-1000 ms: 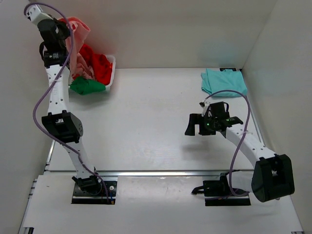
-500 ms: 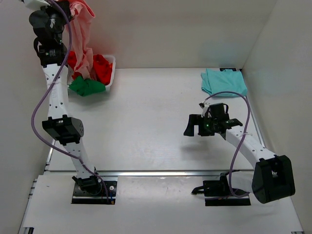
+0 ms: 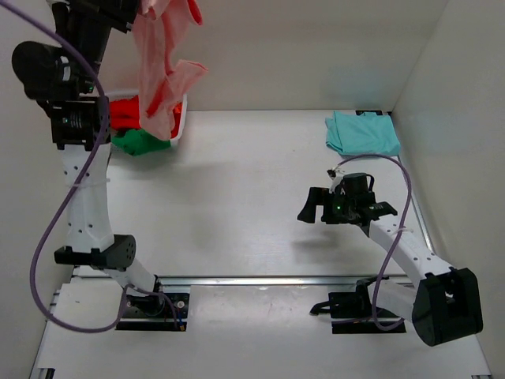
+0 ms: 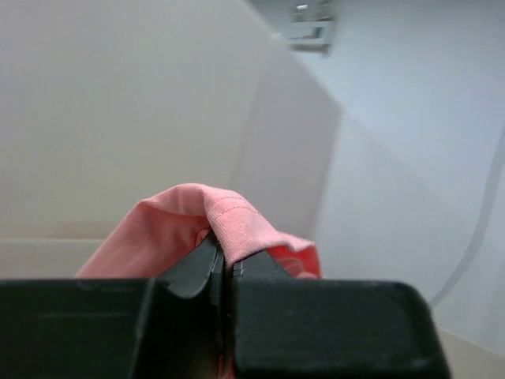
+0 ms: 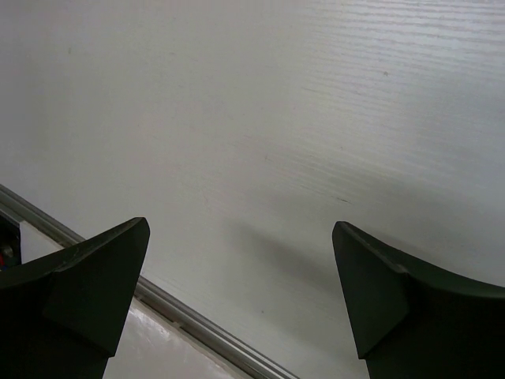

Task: Fold and stack the t-shirts
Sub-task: Move the tshirt to the center of the board

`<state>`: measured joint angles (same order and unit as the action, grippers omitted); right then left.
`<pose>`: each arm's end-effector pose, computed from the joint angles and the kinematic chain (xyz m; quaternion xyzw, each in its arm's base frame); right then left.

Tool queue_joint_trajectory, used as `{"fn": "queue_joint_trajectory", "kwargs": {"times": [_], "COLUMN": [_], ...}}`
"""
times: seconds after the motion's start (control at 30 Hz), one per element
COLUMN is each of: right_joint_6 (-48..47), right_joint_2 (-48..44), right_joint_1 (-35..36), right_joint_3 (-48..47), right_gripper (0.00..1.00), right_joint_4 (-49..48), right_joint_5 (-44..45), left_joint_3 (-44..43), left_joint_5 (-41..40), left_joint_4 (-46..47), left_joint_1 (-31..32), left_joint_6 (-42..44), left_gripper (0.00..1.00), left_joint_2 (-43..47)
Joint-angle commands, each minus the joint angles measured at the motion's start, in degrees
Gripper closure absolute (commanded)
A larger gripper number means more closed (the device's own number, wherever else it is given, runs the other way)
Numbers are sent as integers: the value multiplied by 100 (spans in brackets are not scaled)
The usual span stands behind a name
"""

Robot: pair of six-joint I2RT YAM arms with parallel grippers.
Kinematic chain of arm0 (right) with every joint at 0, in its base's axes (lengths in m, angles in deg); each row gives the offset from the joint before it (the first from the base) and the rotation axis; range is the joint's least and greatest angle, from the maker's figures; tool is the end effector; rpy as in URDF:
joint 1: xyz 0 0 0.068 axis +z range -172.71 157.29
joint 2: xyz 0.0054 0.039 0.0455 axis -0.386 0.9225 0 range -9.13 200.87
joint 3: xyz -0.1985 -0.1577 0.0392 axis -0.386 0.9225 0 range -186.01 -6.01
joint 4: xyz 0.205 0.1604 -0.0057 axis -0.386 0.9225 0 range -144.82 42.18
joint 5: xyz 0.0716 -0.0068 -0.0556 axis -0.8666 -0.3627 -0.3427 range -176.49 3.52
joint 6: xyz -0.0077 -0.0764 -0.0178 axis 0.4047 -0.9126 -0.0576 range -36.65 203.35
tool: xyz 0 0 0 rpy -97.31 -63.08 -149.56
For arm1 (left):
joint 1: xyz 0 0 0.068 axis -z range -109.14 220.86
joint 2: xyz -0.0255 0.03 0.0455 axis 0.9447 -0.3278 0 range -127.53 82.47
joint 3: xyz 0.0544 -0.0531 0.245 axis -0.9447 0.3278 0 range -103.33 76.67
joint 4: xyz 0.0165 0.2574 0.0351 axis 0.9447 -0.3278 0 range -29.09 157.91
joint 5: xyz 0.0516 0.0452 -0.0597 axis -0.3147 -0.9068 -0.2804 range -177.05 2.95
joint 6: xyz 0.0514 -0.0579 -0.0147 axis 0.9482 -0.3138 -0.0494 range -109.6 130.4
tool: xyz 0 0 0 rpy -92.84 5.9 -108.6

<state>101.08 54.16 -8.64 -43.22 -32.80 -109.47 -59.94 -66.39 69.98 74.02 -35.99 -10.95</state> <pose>0.2316 0.0852 0.1796 -0.0419 0.9170 0.2749 0.2860 0.2663 -0.0386 0.6683 0.0163 0.4092 -0.4432 0.7974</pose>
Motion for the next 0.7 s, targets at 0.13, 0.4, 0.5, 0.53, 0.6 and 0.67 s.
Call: {"fn": "queue_joint_trajectory", "kwargs": {"times": [0.13, 0.4, 0.5, 0.53, 0.6, 0.67], "right_joint_6": [476, 802, 986, 1117, 1459, 1749], "right_joint_2": [-948, -1311, -1047, -942, -765, -625], "right_joint_1": [-447, -915, -232, 111, 560, 754], "right_joint_3": [591, 812, 820, 916, 1197, 1478], "right_gripper": [1, 1, 1, 1, 1, 1], "right_joint_4": [-637, -1085, -1365, -1550, -2033, -2657], "right_joint_5": [-163, -1136, -1060, -937, -1006, -989], "left_joint_3": [905, 6422, 7455, 7900, 8528, 8852], "left_joint_5": [656, 369, -253, -447, -607, -555], "left_joint_4": [619, 384, -171, -206, -372, -373], "left_joint_1": [343, 159, 132, 150, 150, 89], "left_joint_6": [-1091, -495, 191, 314, 429, 429], "left_gripper": [100, 100, 100, 100, 100, 100], "left_joint_2": [895, 2987, 3357, 3444, 3611, 3700]}}
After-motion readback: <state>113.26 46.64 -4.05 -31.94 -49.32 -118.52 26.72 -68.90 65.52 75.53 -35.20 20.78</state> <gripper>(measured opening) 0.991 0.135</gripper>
